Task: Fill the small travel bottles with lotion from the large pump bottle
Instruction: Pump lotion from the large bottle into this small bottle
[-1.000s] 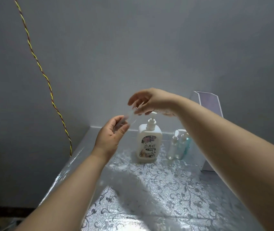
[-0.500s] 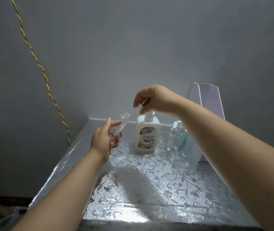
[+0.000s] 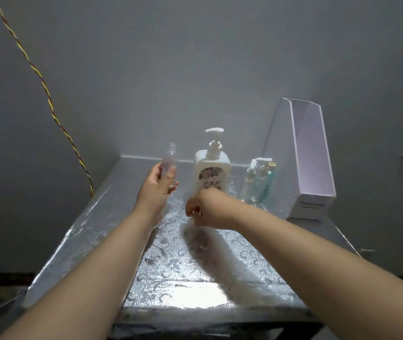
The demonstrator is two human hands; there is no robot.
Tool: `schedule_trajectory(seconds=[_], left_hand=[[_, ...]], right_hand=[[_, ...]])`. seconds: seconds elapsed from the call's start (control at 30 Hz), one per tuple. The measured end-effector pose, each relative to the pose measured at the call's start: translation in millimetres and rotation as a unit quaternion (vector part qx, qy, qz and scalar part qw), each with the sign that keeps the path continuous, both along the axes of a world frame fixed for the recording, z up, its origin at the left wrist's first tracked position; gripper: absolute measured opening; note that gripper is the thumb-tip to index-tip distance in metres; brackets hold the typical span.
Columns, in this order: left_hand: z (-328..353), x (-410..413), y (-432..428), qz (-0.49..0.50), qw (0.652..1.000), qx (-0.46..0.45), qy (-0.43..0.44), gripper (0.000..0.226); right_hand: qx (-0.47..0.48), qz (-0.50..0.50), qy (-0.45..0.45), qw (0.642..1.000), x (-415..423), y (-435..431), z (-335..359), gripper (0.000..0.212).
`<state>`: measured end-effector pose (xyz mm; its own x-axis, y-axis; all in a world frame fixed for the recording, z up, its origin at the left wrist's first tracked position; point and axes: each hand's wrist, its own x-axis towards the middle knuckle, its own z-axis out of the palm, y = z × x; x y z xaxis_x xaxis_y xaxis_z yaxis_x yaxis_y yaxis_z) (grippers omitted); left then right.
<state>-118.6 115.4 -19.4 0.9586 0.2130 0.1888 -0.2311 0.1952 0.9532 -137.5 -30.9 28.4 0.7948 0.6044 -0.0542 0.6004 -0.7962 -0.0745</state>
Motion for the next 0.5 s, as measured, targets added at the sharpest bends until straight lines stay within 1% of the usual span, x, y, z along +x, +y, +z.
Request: schedule_trajectory(seconds=[0.07,0.1,0.17,0.2,0.27,0.33,0.37,0.4,0.43,0.5], left_hand=[[-1.8,3.0,0.7,0.003,1.0,0.009,0.003,0.045],[-2.5,4.5,1.2,0.005,1.0,0.011,0.005,0.047],[-2.7,7.9,1.3,0.008,1.0,0.017,0.003,0.044],[-2.0,9.9,1.6,0.008,1.0,0.021,-0.002,0.04],[-0.6,16.1,2.1,0.013,1.0,0.025,-0.01,0.039],[4.2,21.8,1.3,0.02,0.999,0.044,-0.008,0.049],[9.4,25.3,-0.5,0.023,0.998,0.054,-0.013,0.052],[12.0,27.3,-2.4,0.025,0.998,0.058,-0.025,0.053],[14.6,28.9,-4.7,0.025,0.997,0.058,-0.04,0.053],[16.7,34.5,-8.8,0.027,0.996,0.056,-0.061,0.051]], right_hand=[[0.001,0.005,0.015,1.0,3.0,-0.5,-0.1,0.033],[0.006,0.005,0.024,1.0,5.0,-1.4,3.5,0.037],[0.044,-0.006,0.037,0.998,9.6,-3.3,20.3,0.041],[0.08,-0.014,0.033,0.996,11.6,-3.9,33.5,0.038],[0.189,-0.033,-0.01,0.981,15.8,-3.1,65.6,0.025],[0.302,-0.059,-0.079,0.948,24.0,-0.5,97.2,0.018],[0.334,-0.079,-0.122,0.931,32.7,0.8,112.6,0.018],[0.345,-0.102,-0.156,0.92,41.3,1.9,124.0,0.02],[0.34,-0.128,-0.173,0.916,50.8,3.0,132.5,0.023],[0.297,-0.171,-0.168,0.924,73.4,4.7,141.6,0.024]])
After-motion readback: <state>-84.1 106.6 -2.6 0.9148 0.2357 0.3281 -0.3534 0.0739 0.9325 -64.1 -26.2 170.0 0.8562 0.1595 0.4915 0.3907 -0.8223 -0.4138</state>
